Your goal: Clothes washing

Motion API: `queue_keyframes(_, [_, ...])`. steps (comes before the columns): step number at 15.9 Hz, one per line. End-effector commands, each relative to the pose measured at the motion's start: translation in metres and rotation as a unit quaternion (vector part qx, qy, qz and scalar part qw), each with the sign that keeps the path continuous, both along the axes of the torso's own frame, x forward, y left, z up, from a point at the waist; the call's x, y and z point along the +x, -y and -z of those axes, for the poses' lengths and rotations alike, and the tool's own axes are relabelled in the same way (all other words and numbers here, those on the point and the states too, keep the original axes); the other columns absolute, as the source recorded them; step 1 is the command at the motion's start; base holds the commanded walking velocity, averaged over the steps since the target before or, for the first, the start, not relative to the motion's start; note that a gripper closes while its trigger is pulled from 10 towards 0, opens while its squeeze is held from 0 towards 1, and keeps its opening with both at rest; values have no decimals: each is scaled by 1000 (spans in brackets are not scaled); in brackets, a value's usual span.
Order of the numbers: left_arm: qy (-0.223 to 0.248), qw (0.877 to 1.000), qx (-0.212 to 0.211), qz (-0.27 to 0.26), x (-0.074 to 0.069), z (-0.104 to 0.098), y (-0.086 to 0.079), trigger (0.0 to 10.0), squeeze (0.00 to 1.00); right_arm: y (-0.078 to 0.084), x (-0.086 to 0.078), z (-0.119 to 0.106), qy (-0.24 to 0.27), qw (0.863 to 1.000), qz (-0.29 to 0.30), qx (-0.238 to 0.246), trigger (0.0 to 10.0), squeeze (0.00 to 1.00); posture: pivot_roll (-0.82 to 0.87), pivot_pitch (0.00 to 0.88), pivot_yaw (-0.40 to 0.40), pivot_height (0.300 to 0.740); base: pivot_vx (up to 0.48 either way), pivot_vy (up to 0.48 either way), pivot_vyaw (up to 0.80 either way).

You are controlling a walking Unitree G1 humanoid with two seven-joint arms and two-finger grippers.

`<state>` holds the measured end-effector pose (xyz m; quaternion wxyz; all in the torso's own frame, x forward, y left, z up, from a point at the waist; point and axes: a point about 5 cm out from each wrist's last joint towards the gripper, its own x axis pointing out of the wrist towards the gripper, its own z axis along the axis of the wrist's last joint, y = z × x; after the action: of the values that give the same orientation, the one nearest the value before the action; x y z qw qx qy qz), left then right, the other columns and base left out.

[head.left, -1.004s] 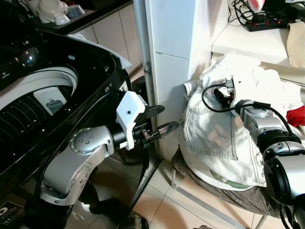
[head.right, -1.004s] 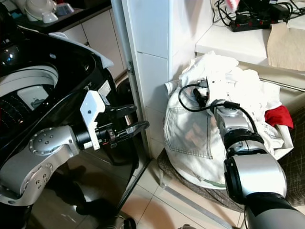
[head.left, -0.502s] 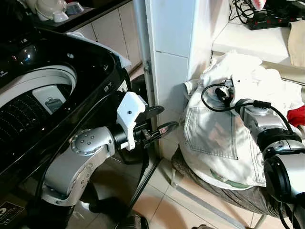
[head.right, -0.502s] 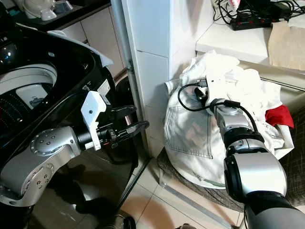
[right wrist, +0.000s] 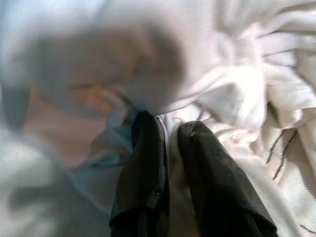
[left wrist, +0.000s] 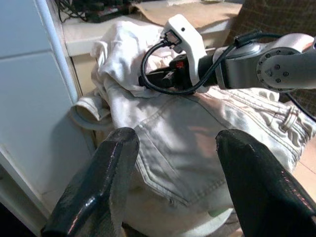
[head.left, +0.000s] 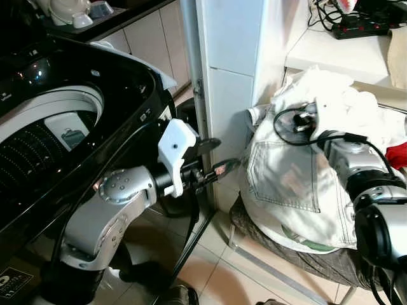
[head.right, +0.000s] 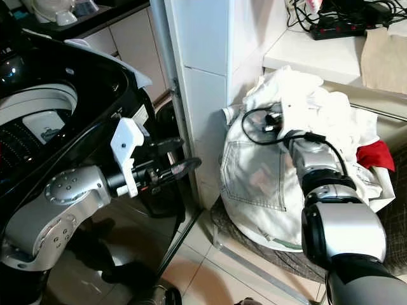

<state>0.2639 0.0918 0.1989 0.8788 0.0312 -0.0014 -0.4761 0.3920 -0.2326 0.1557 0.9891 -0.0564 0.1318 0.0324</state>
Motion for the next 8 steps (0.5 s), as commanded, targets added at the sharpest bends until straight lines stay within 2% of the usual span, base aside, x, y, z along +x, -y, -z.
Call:
queue_keyframes(1, [7, 1000, -2, -18, 4, -2, -5, 10000, 0, 3, 1, -6, 5, 1000, 8, 20, 0, 0, 77, 54, 120, 740, 0, 0, 0])
queue_keyframes(3, [9, 998, -30, -47, 9, -4, -6, 10000, 0, 12, 3, -23, 58, 994, 7, 90, 0, 0, 46, 36, 120, 740, 0, 0, 0])
queue_keyframes(5, [15, 997, -47, -59, 11, -4, -3, 10000, 0, 19, 0, -34, 95, 988, -11, 124, 0, 0, 12, 22, 130, 740, 0, 0, 0])
queue_keyframes(8, [20, 996, -65, -59, 15, -6, 5, 10000, 0, 23, -14, -51, 140, 978, -75, 136, 0, 0, -43, 5, 137, 740, 0, 0, 0])
